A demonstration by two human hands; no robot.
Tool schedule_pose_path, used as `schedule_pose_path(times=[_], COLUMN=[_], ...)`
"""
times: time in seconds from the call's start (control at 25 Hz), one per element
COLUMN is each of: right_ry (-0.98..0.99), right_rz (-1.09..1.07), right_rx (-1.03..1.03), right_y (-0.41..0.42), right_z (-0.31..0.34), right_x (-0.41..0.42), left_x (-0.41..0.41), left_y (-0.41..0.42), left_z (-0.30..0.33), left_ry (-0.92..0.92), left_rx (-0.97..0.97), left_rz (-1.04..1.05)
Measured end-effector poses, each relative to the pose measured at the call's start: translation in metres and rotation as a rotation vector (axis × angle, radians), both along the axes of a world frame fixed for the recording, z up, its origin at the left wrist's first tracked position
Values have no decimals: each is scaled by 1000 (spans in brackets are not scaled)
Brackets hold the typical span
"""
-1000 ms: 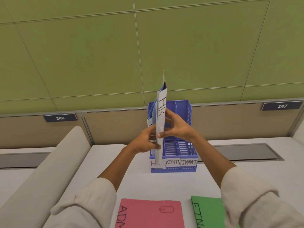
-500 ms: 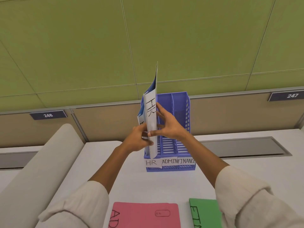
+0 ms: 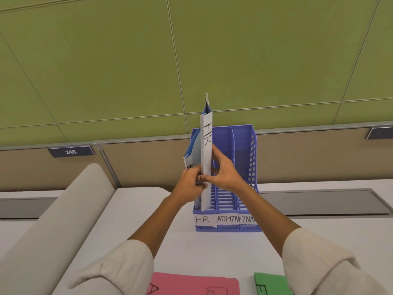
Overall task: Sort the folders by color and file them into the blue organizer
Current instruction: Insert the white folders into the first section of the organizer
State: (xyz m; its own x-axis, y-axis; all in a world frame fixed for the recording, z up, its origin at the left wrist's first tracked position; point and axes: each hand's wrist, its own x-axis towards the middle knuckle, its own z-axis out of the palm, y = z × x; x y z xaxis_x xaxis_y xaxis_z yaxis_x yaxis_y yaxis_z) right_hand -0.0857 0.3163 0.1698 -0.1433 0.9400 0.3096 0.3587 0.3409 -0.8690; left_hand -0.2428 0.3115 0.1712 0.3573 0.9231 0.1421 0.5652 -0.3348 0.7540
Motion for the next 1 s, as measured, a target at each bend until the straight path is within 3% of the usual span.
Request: schedule_pose_path(times=[0.4,0.72,1.0], right_ry=[-10,-7,-61], right_rz=[-104,-177,-208], right_rx=[49,-30,-141], right_y=[0,-10,-21], right_z=[-18,-62,-80], right_x=[-7,-22,-30], left_x=[11,9,5], left_y=[4,-3,-30], left_z=[-20,-46,-71], left_ry=[-6,43,-31], left_rx=[-2,-34,-10], left_rz=[83,122,238])
